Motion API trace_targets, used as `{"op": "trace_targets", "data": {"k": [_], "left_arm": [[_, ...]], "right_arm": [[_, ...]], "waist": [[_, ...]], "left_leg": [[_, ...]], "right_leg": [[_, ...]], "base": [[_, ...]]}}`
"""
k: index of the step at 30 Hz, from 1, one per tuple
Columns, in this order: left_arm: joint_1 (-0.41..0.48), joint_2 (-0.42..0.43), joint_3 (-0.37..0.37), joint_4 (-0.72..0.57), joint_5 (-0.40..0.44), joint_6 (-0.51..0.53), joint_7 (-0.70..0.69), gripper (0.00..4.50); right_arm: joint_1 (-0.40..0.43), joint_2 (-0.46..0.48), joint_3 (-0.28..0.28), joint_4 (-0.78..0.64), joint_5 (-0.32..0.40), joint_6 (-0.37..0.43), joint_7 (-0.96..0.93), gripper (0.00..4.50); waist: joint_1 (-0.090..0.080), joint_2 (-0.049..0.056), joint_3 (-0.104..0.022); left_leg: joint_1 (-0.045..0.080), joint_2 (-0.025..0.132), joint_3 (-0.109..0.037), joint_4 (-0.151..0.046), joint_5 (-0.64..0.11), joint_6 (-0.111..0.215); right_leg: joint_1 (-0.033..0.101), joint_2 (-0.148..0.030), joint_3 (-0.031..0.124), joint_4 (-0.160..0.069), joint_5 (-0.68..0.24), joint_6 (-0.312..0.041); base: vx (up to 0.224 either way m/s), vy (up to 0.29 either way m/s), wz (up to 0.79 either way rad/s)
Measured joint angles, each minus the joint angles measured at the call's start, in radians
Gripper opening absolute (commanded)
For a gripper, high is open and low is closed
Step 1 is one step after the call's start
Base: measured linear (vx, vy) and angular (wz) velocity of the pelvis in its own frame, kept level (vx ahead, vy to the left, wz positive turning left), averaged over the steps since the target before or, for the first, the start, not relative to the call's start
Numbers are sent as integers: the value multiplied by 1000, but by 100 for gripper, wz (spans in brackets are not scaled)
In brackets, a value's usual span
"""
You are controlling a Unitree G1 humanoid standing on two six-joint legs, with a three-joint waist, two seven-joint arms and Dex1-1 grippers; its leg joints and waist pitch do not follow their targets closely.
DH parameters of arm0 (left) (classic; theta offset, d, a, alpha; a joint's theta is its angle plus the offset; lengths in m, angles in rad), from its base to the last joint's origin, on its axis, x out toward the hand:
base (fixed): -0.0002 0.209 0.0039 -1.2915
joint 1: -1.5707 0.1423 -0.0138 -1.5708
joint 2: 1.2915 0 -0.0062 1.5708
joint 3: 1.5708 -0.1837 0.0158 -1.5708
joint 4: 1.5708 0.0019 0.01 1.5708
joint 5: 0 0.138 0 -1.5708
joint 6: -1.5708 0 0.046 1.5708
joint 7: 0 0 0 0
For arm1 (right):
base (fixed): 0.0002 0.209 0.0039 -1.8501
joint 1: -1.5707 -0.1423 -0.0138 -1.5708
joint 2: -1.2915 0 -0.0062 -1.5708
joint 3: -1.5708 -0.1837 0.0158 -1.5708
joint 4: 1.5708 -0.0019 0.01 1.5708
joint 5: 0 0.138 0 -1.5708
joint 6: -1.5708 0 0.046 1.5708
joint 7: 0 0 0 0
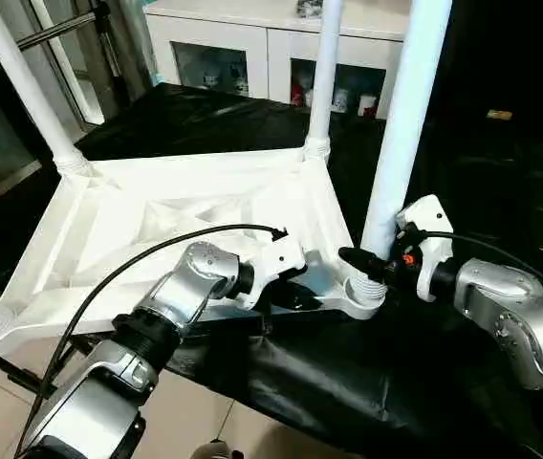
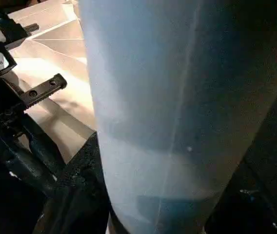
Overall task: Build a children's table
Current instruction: Insert table leg to table base
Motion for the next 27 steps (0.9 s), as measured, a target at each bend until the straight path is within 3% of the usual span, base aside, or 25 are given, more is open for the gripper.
{"op": "trace_targets", "data": {"k": [20,27], "left_arm": [[0,-3,2,1,8,-10,0,0],[0,-3,5,2,12,-10,2,0]], "right_arm": [[8,-2,8,-19,18,45,12,191],[27,60,-43,22,33,16,-24,191]], "waist": [[2,0,0],[1,0,0]], "left_leg": [[0,0,0,0,0,0],[0,0,0,0,0,0]], "right_leg": [[0,0,0,0,0,0],[0,0,0,0,0,0]], "base": [[0,0,0],[0,0,0]]}}
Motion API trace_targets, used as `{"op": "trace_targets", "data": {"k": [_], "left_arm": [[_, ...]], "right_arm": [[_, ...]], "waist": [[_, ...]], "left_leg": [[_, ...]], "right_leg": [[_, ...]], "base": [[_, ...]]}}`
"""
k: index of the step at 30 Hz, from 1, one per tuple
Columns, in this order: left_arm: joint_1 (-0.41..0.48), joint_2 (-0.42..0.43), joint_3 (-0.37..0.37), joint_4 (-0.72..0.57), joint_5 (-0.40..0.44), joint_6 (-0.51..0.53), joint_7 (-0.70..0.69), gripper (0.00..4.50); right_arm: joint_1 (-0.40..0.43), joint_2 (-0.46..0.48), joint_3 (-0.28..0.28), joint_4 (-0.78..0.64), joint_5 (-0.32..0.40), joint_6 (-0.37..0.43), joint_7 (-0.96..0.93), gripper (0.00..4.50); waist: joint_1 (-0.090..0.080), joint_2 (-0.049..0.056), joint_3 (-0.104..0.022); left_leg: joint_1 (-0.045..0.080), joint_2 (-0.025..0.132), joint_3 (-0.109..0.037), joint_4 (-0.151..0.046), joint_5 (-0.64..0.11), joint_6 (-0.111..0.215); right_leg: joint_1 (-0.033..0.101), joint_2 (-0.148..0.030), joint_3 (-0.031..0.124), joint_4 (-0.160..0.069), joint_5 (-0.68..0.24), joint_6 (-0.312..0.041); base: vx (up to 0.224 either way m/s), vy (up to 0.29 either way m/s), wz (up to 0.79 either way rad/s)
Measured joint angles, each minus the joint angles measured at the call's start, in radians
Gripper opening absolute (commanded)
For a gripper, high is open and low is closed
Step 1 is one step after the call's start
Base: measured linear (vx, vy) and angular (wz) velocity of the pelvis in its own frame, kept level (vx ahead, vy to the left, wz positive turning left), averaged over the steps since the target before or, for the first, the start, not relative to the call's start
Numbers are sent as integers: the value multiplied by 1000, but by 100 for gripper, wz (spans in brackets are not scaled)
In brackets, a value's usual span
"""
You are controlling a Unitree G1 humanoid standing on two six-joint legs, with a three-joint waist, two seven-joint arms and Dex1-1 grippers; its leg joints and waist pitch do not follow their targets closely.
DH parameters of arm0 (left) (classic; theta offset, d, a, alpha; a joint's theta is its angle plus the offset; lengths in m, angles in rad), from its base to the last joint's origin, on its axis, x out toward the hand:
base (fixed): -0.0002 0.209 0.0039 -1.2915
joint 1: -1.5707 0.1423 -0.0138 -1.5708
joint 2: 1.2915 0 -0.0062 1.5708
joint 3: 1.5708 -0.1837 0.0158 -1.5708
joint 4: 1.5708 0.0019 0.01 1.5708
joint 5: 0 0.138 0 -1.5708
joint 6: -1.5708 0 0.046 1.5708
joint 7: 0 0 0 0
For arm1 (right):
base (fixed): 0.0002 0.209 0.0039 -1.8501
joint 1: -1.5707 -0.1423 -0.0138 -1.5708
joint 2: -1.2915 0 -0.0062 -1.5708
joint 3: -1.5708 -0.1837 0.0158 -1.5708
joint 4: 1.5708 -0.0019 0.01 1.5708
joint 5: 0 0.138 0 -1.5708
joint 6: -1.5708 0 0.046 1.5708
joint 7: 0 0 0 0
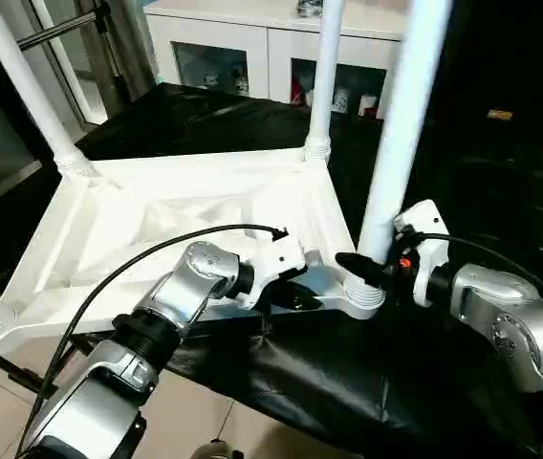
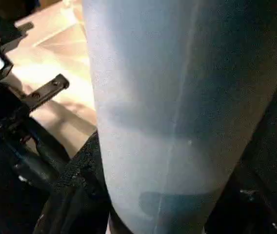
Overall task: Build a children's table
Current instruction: Insert table leg to table base
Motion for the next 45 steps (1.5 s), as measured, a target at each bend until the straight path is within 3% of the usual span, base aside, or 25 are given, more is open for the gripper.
{"op": "trace_targets", "data": {"k": [10,18,22,29,37,45], "left_arm": [[1,-7,1,2,8,0,2,0],[1,-15,1,9,10,0,2,0],[1,-24,1,22,11,-9,2,0],[1,-26,0,26,13,-13,1,0],[1,-23,5,32,24,-20,1,0],[12,-14,6,19,24,-22,-1,0]], "right_arm": [[101,74,-87,-1,46,-98,-22,191],[180,98,-97,-16,41,-193,-34,191],[218,98,-78,-22,22,-252,-40,191],[222,75,-44,-43,-15,-275,-45,191],[169,18,33,-42,-92,-280,-19,191],[120,-18,66,4,-112,-277,59,191]], "waist": [[0,1,-1],[2,3,-2],[6,6,-5],[5,9,-8],[-1,6,-9],[-3,-1,-12]], "left_leg": [[0,0,0,0,0,0],[1,0,0,-1,0,0],[2,0,0,-2,0,0],[2,0,0,-2,0,0],[2,0,0,-3,0,0],[3,0,0,-4,0,0]], "right_leg": [[1,0,0,0,0,0],[1,0,0,-2,0,0],[4,0,0,-4,0,1],[5,0,-1,-6,0,1],[5,0,-1,-6,-2,4],[5,0,-1,-6,0,2]], "base": [[0,0,0],[0,0,0],[0,0,0],[0,0,0],[0,0,0],[0,0,0]]}}
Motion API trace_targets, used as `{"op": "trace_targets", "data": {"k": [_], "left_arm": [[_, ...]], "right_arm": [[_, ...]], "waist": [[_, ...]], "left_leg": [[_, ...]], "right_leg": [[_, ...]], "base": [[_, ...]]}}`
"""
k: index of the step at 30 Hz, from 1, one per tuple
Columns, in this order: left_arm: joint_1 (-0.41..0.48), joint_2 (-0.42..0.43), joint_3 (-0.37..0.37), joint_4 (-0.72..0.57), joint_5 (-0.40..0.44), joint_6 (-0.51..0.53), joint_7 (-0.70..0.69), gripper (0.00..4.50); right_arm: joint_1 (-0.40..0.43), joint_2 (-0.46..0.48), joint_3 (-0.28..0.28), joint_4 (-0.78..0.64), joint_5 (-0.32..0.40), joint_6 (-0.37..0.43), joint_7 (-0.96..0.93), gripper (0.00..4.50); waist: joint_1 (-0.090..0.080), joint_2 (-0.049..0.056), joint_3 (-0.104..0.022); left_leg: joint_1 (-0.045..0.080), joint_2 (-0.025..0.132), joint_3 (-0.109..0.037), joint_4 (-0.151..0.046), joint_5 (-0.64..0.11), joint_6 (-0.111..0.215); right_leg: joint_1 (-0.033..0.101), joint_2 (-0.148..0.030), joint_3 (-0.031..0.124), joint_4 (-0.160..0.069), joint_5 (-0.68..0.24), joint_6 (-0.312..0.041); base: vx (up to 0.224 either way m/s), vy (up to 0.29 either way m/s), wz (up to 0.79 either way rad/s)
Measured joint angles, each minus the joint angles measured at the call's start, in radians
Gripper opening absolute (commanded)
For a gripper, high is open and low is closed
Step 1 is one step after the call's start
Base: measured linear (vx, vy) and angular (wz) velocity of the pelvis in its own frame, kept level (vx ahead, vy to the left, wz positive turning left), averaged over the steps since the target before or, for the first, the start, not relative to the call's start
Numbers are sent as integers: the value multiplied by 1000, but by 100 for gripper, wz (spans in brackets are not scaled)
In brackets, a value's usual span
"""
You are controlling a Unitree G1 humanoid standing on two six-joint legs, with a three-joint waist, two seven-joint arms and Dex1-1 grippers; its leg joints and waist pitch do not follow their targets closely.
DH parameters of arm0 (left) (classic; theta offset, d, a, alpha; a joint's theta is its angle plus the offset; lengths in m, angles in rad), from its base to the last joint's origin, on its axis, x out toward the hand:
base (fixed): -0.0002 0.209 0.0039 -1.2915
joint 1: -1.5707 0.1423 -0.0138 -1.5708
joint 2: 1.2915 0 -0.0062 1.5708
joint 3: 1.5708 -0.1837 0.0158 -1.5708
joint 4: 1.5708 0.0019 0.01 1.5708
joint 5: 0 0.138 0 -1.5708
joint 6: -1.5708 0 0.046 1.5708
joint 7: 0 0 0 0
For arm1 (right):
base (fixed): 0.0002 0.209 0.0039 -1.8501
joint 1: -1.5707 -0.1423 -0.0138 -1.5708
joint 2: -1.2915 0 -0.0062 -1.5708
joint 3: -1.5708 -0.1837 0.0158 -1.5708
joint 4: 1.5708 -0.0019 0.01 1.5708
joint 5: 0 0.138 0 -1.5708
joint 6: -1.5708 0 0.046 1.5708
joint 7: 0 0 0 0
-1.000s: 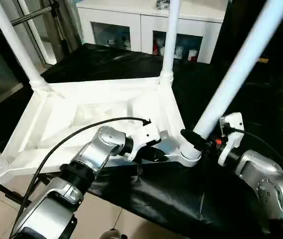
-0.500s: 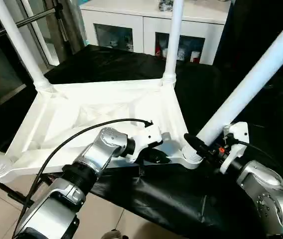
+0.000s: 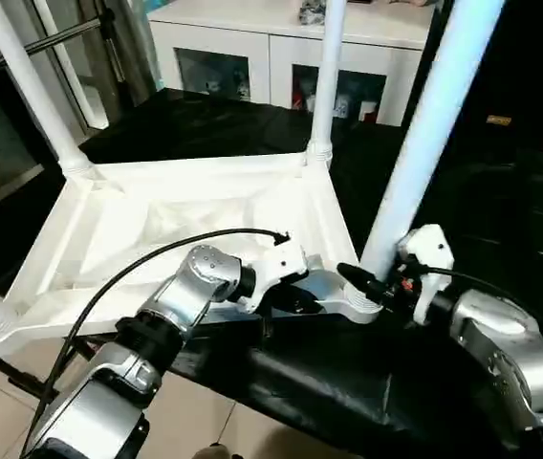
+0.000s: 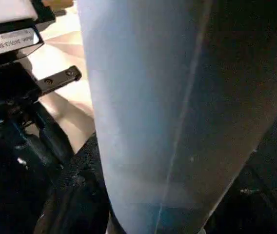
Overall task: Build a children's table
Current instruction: Insert table leg to table base
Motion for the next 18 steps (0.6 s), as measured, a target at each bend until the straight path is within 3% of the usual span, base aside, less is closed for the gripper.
{"op": "trace_targets", "data": {"k": [9,18], "left_arm": [[23,25,5,-37,-1,-8,-46,0],[36,42,0,-79,-2,15,-82,0]], "right_arm": [[-50,-42,25,95,7,-85,169,191],[-64,-64,40,128,22,-124,273,191]], "waist": [[-5,1,-1],[1,1,-1]], "left_leg": [[0,0,0,-3,0,0],[0,0,0,-4,0,0]], "right_leg": [[-1,0,0,-1,-1,0],[-1,0,-1,-2,-1,-1]], "base": [[0,0,0],[0,0,0]]}}
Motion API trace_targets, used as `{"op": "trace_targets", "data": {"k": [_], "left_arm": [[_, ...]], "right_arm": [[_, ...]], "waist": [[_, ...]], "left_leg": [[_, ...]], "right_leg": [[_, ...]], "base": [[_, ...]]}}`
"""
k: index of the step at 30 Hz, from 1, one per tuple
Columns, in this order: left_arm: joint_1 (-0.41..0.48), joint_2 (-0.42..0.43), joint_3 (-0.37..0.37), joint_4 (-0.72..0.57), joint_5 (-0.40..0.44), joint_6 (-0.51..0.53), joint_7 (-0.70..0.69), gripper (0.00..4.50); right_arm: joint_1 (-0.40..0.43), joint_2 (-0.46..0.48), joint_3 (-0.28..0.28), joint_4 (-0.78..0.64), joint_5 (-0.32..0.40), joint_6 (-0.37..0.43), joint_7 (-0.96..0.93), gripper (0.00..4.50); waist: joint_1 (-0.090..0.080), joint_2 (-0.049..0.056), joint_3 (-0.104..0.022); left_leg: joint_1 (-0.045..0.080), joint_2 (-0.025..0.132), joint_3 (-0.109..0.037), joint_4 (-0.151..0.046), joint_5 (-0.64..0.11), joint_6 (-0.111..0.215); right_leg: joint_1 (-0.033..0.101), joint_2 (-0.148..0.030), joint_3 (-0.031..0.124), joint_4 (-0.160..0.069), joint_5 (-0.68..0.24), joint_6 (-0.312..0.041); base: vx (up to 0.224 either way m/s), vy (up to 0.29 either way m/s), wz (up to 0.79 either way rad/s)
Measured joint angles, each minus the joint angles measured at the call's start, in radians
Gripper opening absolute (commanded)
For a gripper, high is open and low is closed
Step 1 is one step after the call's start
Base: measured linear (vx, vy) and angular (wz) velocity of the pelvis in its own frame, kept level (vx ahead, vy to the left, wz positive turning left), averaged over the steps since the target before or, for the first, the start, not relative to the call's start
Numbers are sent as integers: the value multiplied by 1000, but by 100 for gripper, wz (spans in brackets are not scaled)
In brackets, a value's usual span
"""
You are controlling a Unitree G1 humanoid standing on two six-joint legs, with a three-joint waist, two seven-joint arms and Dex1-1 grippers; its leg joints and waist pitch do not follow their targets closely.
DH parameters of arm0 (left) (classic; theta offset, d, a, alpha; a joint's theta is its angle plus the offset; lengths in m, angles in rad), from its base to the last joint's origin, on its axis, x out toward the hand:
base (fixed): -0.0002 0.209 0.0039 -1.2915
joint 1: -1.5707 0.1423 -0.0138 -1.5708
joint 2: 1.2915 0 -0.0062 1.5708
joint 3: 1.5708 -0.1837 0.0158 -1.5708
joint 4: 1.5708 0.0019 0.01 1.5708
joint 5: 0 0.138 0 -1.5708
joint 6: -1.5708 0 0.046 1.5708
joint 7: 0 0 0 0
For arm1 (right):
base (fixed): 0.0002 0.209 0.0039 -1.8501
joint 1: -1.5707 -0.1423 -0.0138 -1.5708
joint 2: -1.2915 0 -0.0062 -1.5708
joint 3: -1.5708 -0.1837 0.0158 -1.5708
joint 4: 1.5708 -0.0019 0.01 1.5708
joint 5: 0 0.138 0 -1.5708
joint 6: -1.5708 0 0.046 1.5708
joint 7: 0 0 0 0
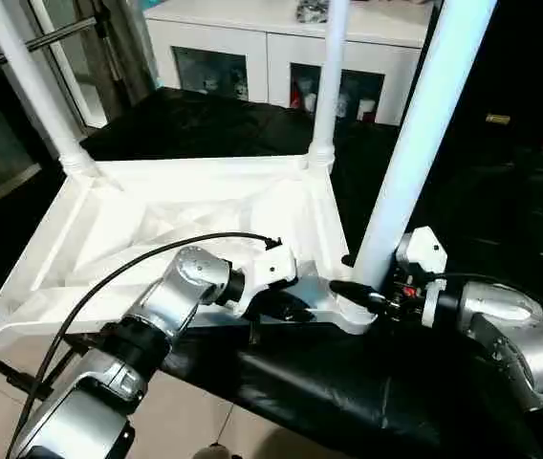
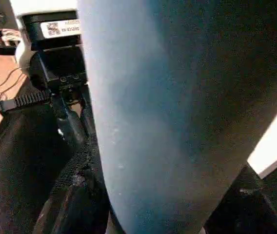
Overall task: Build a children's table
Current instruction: Insert table leg to table base
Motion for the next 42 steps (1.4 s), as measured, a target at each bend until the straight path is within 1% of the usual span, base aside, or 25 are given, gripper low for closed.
{"op": "trace_targets", "data": {"k": [3,5,7,9,11,13,15,16,18,19,20,22,24,28,35,39,40,41,42], "left_arm": [[1,-3,0,-18,3,32,12,0],[0,-15,7,-24,6,69,58,0],[-8,-34,11,-24,15,102,108,0],[-25,-63,12,-13,29,135,163,0],[-63,-104,17,22,42,186,220,0],[-96,-153,34,67,48,231,286,0],[-125,-196,41,110,53,249,340,0],[-152,-230,41,153,64,251,386,0],[-174,-263,42,191,73,252,432,0],[-178,-275,44,204,73,252,445,0],[-186,-289,48,228,72,251,456,0],[-202,-312,57,265,72,250,472,0],[-214,-325,61,289,72,249,477,0],[-238,-333,77,328,71,245,477,0],[-242,-329,77,336,71,227,477,0],[-243,-326,80,340,71,220,476,0],[-243,-326,80,340,69,220,475,0],[-243,-325,80,340,69,220,474,0],[-243,-323,80,340,67,219,473,0]], "right_arm": [[-2,0,-1,3,0,3,-7,191],[-4,32,-16,-7,-8,31,-91,191],[-1,77,-37,-26,-30,70,-195,191],[1,128,-59,-50,-54,131,-319,191],[-1,188,-87,-76,-84,188,-446,191],[-17,244,-110,-75,-112,218,-555,191],[-36,281,-120,-61,-140,229,-640,191],[-57,312,-132,-37,-162,230,-705,191],[-72,334,-140,-19,-186,231,-763,191],[-73,338,-141,-17,-191,234,-780,191],[-74,343,-141,-17,-199,242,-798,191],[-76,347,-143,-20,-210,257,-823,191],[-76,353,-151,-26,-220,271,-832,191],[-84,361,-168,-27,-227,282,-842,191],[-102,361,-170,-15,-227,289,-842,191],[-115,359,-173,-15,-228,316,-830,191],[-116,357,-175,-18,-227,322,-823,226],[-116,355,-175,-18,-227,323,-819,247],[-116,355,-175,-20,-227,326,-816,247]], "waist": [[0,1,0],[-2,1,1],[-8,2,1],[-16,2,2],[-24,4,3],[-26,6,5],[-27,7,5],[-28,7,5],[-27,8,5],[-27,9,5],[-26,11,6],[-26,20,4],[-26,23,2],[-27,25,0],[-29,26,0],[-29,25,0],[-28,24,0],[-28,24,1],[-28,23,1]], "left_leg": [[0,0,0,0,0,0],[1,0,0,0,0,0],[1,0,0,0,0,0],[1,0,0,0,0,0],[1,0,0,-1,0,-1],[1,-1,0,-4,0,-1],[2,-2,0,-9,0,-1],[2,-2,0,-9,0,-1],[5,-2,1,-10,0,-1],[9,-2,1,-12,0,-1],[16,-3,1,-17,0,-1],[25,-5,2,-27,0,-1],[30,-7,2,-33,0,-1],[28,-8,2,-34,1,-1],[28,-8,2,-36,1,-1],[28,-8,2,-38,1,-1],[28,-8,2,-39,1,-1],[28,-8,2,-40,1,-1],[28,-8,2,-40,1,-1]], "right_leg": [[0,0,0,0,0,0],[0,0,0,0,1,-1],[0,0,0,0,2,-2],[0,0,0,0,2,-1],[1,0,0,-2,0,3],[2,0,0,-7,1,4],[4,0,0,-13,2,4],[5,0,0,-14,2,4],[9,0,0,-15,2,4],[13,0,0,-16,2,4],[20,0,0,-21,2,5],[32,-1,0,-34,1,6],[37,-2,0,-39,1,7],[37,-2,0,-41,0,7],[36,-2,0,-41,1,7],[35,-2,0,-41,1,7],[35,-2,0,-41,1,8],[35,-2,0,-41,0,8],[35,-2,0,-41,0,8]], "base": [[0,0,0],[0,0,0],[0,0,0],[0,0,0],[0,0,0],[0,0,0],[0,0,0],[0,0,0],[0,0,0],[0,0,0],[0,0,0],[0,0,0],[0,0,0],[0,0,0],[0,0,0],[0,0,0],[0,0,0],[0,0,0],[0,0,0]]}}
